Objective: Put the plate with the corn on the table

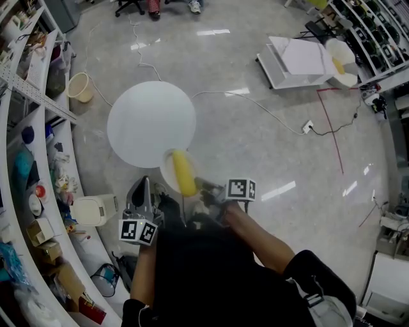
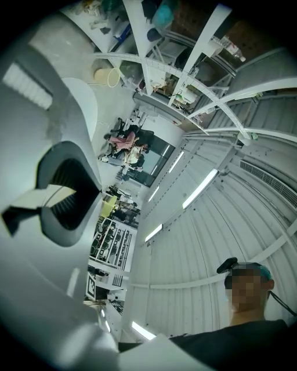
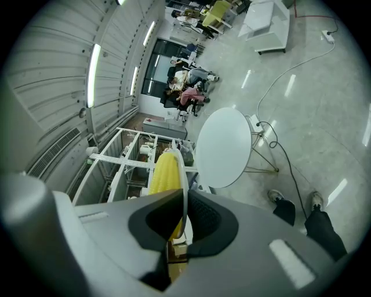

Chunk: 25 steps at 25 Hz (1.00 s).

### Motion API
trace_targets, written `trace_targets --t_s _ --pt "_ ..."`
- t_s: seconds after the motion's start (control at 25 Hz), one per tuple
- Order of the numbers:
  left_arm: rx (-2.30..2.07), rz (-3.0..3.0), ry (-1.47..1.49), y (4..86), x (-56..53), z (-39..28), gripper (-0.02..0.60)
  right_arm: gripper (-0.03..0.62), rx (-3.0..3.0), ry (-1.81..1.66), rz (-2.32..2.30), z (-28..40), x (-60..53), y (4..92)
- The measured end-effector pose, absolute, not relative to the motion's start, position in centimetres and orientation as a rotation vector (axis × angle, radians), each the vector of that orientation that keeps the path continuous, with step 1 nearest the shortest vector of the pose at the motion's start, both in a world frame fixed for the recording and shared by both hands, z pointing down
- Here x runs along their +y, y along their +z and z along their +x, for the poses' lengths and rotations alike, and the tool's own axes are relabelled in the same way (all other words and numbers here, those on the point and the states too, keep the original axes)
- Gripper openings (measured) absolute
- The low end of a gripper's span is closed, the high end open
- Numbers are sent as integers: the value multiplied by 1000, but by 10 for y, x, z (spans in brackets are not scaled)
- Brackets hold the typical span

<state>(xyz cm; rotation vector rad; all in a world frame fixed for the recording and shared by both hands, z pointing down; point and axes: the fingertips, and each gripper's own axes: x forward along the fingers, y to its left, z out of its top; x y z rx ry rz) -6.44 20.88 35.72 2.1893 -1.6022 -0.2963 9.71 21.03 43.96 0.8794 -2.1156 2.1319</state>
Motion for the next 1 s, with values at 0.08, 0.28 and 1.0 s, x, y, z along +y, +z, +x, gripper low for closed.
trace_targets --t_s 0.08,0.28,1.0 --pt "-1598 2193 -290 359 199 -73 5 29 -2119 2131 882 89 201 440" --pt "-1576 2200 -288 360 175 -92 5 29 -2127 2127 898 70 178 438" --pt "-1440 2265 -293 367 105 -163 5 29 -2155 2134 1012 8 113 439"
